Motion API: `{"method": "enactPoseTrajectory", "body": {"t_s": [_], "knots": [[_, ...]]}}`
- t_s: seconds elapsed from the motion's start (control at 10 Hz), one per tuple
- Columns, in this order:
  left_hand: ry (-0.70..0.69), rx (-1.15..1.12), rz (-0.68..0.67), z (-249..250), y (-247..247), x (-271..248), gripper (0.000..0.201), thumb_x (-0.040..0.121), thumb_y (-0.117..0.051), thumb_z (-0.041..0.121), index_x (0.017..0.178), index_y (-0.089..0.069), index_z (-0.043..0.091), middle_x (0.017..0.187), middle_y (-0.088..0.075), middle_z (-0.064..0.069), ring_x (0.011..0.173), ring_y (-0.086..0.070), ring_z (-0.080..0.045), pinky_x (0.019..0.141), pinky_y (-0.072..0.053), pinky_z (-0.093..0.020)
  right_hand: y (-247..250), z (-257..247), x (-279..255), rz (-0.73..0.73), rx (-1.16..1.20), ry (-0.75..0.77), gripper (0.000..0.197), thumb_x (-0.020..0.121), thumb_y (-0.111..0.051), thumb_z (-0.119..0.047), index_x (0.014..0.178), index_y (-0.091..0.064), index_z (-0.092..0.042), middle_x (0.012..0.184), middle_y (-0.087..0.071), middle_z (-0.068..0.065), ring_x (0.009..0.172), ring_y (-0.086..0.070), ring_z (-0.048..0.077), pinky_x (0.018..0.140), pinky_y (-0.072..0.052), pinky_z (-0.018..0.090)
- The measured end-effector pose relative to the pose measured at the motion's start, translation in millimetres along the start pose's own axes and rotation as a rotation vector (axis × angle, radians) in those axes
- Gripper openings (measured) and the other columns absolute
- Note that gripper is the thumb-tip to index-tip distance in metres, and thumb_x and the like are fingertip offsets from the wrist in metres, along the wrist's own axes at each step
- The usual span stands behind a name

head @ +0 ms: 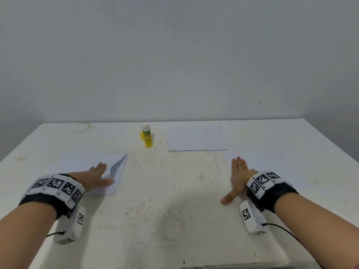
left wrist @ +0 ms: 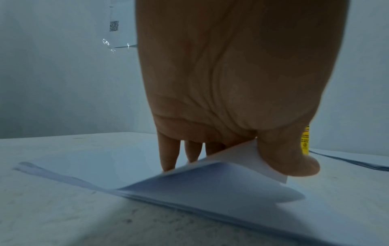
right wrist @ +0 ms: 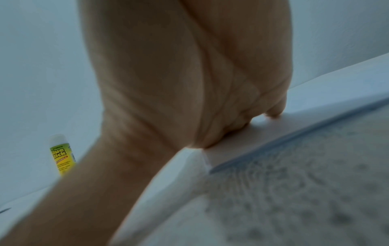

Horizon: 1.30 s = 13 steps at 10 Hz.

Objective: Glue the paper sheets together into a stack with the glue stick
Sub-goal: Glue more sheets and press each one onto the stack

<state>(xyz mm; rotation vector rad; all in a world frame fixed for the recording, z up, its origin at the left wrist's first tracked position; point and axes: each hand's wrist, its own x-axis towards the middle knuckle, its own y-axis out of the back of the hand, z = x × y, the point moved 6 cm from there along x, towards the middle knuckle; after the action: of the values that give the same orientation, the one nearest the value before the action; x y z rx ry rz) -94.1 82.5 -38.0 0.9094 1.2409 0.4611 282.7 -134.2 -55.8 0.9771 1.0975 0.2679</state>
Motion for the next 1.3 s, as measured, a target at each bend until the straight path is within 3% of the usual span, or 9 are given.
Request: {"method": "enactPoseTrajectory", "body": {"t_s": [0.1, 0.2, 0.5, 0.8, 0.9, 1.0, 1.1, 1.2, 1.3], "knots": [[-0.038, 0.012, 0.029, -4.7, 7.9, -1.2, 0.068, 0.102, -0.035, 0.041, 0.153, -0.005, 0.007, 0.161, -0.004, -0.011, 0.147, -0.017, -0.024, 0.113, -0.02, -0.028, 0.8, -0.4, 1.0, -0.004, 0.0, 0.0, 0.157, 0.051, -0.07, -0.078, 0.139, 0.033, 0.001, 0.15, 0.035, 0.018, 0.144, 0.023, 0.031, 0.117, -0.003, 0.052], [-0.103, -0.004, 0.247, -9.9, 30.0, -0.6, 0.037, 0.1, -0.043, 0.019, 0.134, -0.049, 0.005, 0.132, -0.056, -0.015, 0.119, -0.052, -0.026, 0.086, -0.035, -0.025, 0.6, 0.0, 1.4, -0.004, -0.001, -0.003, 0.157, 0.051, -0.07, -0.078, 0.139, 0.033, 0.001, 0.15, 0.035, 0.018, 0.144, 0.023, 0.031, 0.116, -0.003, 0.052], [0.037, 0.104, 0.828, 15.1, 82.0, -42.1, 0.024, 0.087, -0.048, 0.006, 0.108, -0.058, 0.008, 0.077, -0.059, -0.01, 0.064, -0.049, -0.028, 0.057, -0.034, -0.031, 0.6, -0.4, -0.4, 0.008, 0.011, 0.003, 0.156, 0.052, -0.071, -0.076, 0.14, 0.032, 0.001, 0.151, 0.035, 0.017, 0.144, 0.022, 0.032, 0.117, -0.003, 0.052], [-0.401, 0.316, 0.527, 178.0, 20.1, -78.2, 0.028, 0.095, -0.042, 0.027, 0.118, -0.049, 0.013, 0.102, -0.059, -0.004, 0.088, -0.055, -0.022, 0.068, -0.036, -0.028, 6.9, 0.3, -2.7, 0.0, 0.008, 0.015, 0.157, 0.05, -0.07, -0.078, 0.142, 0.03, 0.001, 0.152, 0.033, 0.017, 0.143, 0.023, 0.031, 0.119, -0.003, 0.05], [-0.459, 0.285, 0.374, 210.4, -5.4, -70.9, 0.027, 0.095, -0.044, 0.026, 0.113, -0.054, 0.009, 0.11, -0.06, -0.008, 0.091, -0.056, -0.022, 0.07, -0.037, -0.027, 17.4, 0.2, -6.3, -0.004, 0.0, 0.084, 0.172, 0.022, -0.054, -0.093, 0.147, 0.017, 0.0, 0.157, 0.02, 0.017, 0.147, 0.011, 0.031, 0.119, -0.008, 0.046], [-0.468, 0.299, 0.296, 224.1, -20.3, -60.8, 0.036, 0.096, -0.045, 0.039, 0.111, -0.056, 0.008, 0.111, -0.061, -0.008, 0.098, -0.058, -0.024, 0.072, -0.038, -0.028, 30.3, 5.2, 0.4, 0.092, 0.015, 0.122, 0.175, -0.001, -0.029, -0.101, 0.143, -0.021, -0.002, 0.149, -0.022, 0.016, 0.137, -0.027, 0.03, 0.112, -0.03, 0.045], [-0.464, 0.304, 0.259, 224.0, -28.2, -53.3, 0.067, 0.087, -0.037, 0.071, 0.106, -0.056, 0.01, 0.104, -0.06, -0.006, 0.095, -0.058, -0.024, 0.077, -0.042, -0.031, 42.2, 13.1, 4.2, 0.137, 0.097, 0.115, 0.134, 0.038, -0.037, -0.1, 0.131, -0.043, -0.003, 0.139, -0.039, 0.014, 0.125, -0.041, 0.028, 0.104, -0.036, 0.04], [-0.479, 0.297, 0.219, 219.8, -27.7, -50.9, 0.076, 0.087, -0.028, 0.074, 0.106, -0.059, 0.008, 0.11, -0.057, -0.009, 0.098, -0.056, -0.025, 0.082, -0.045, -0.034, 47.7, 20.8, 10.0, 0.151, 0.202, 0.104, 0.108, 0.064, -0.043, -0.086, 0.132, -0.049, -0.002, 0.14, -0.043, 0.014, 0.127, -0.043, 0.027, 0.106, -0.036, 0.038], [-0.529, 0.337, 0.132, 212.0, -25.4, -46.6, 0.051, 0.099, -0.036, 0.049, 0.131, -0.049, 0.012, 0.141, -0.039, -0.01, 0.122, -0.042, -0.028, 0.097, -0.041, -0.04, 51.1, 24.5, 9.5, 0.191, 0.273, 0.093, 0.075, 0.087, -0.052, -0.06, 0.137, -0.044, -0.006, 0.142, -0.041, 0.012, 0.129, -0.042, 0.025, 0.105, -0.034, 0.033]]}}
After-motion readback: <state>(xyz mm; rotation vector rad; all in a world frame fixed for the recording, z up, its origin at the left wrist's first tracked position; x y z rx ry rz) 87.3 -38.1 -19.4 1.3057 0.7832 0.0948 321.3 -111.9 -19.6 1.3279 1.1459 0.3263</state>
